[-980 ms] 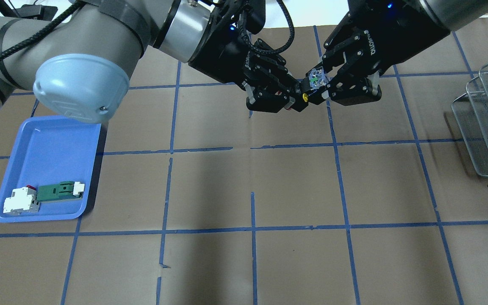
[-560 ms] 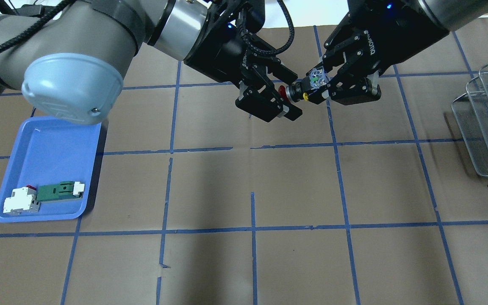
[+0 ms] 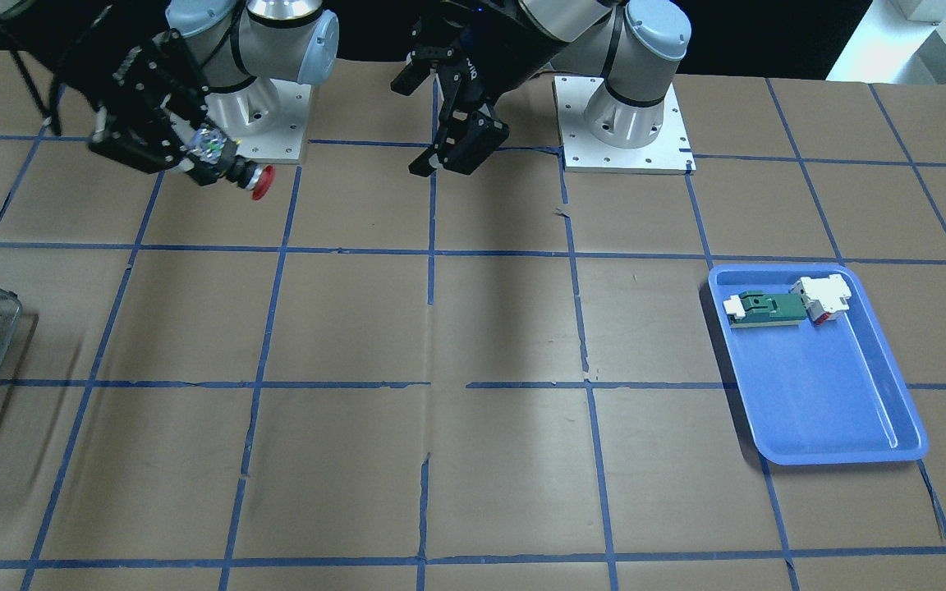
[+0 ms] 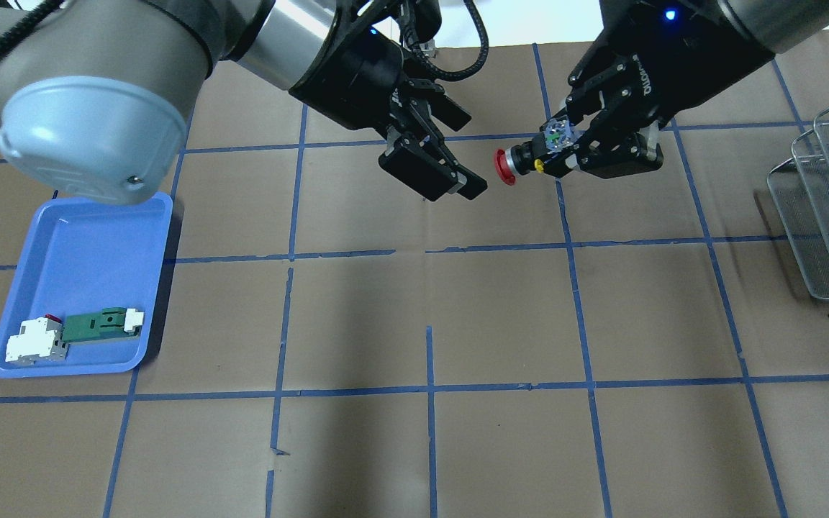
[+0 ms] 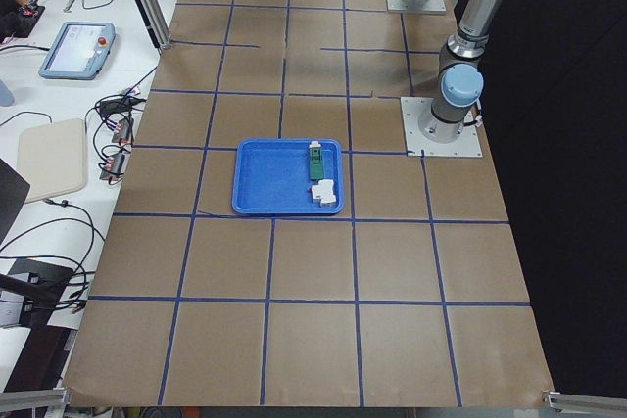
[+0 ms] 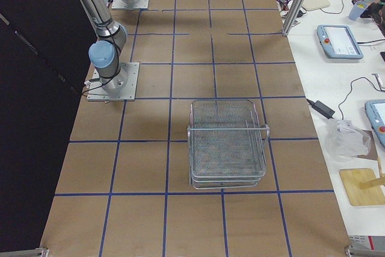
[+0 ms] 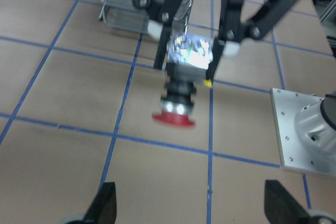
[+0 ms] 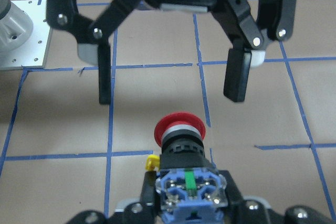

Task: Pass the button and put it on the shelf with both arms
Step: 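Open the left gripper and pull it back while the right gripper carries the button away, then lower the button into the wire mesh basket with the right gripper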

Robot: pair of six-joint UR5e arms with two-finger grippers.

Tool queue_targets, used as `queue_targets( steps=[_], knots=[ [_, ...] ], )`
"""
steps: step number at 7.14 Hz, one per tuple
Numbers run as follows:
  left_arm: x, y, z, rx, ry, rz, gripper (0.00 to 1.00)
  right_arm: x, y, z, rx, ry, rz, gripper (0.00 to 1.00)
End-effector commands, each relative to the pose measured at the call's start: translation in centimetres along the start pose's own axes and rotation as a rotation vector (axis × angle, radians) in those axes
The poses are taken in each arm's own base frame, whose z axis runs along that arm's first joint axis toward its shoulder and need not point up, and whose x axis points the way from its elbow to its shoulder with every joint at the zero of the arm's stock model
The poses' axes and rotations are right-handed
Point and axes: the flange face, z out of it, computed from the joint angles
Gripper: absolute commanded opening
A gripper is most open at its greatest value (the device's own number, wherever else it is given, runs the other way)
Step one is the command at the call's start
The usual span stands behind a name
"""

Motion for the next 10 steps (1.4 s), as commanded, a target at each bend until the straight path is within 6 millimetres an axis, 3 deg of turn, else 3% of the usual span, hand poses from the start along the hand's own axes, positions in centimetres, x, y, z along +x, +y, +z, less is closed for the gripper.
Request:
queue_targets(
  steps=[1, 2, 3, 4, 5, 6, 7, 8, 9, 10],
  knots=[
    [-0.4, 3.2, -1.1, -0.214, -0.087, -0.232, 1.00, 6.6, 14.2, -1.4, -0.178, 0.076, 0.096, 0.00],
    [-1.4, 4.8, -1.9, -0.295, -0.173, -0.409, 1.00, 8.2, 21.2, -2.4, -0.192, 0.108, 0.150, 0.00],
    [-1.2, 5.9, -2.1, -0.335, -0.189, -0.449, 1.00, 9.4, 27.3, -3.3, -0.210, 0.158, 0.190, 0.00],
    [-1.1, 6.7, -3.1, -0.340, -0.220, -0.525, 0.98, 10.4, 31.9, -3.1, -0.221, 0.182, 0.179, 0.00],
    [-2.4, 8.4, -4.2, -0.361, -0.305, -0.674, 0.99, 10.7, 36.2, -3.4, -0.235, 0.218, 0.206, 0.00],
    [-2.8, 9.2, -4.8, -0.390, -0.346, -0.698, 0.98, 11.2, 39.5, -2.1, -0.226, 0.211, 0.241, 0.00],
    [-3.3, 9.8, -5.2, -0.398, -0.370, -0.724, 1.00, 11.7, 40.1, -1.5, -0.221, 0.212, 0.255, 0.00],
    [-3.9, 10.3, -5.4, -0.391, -0.417, -0.864, 1.00, 11.7, 40.1, -1.3, -0.214, 0.216, 0.259, 0.00],
    [-4.1, 10.4, -5.3, -0.403, -0.463, -0.978, 1.00, 11.5, 40.2, -1.2, -0.215, 0.214, 0.300, 0.21],
    [-5.0, 9.9, -5.4, -0.382, -0.486, -1.053, 1.00, 11.3, 39.9, -1.5, -0.216, 0.222, 0.319, 0.78]
  ],
)
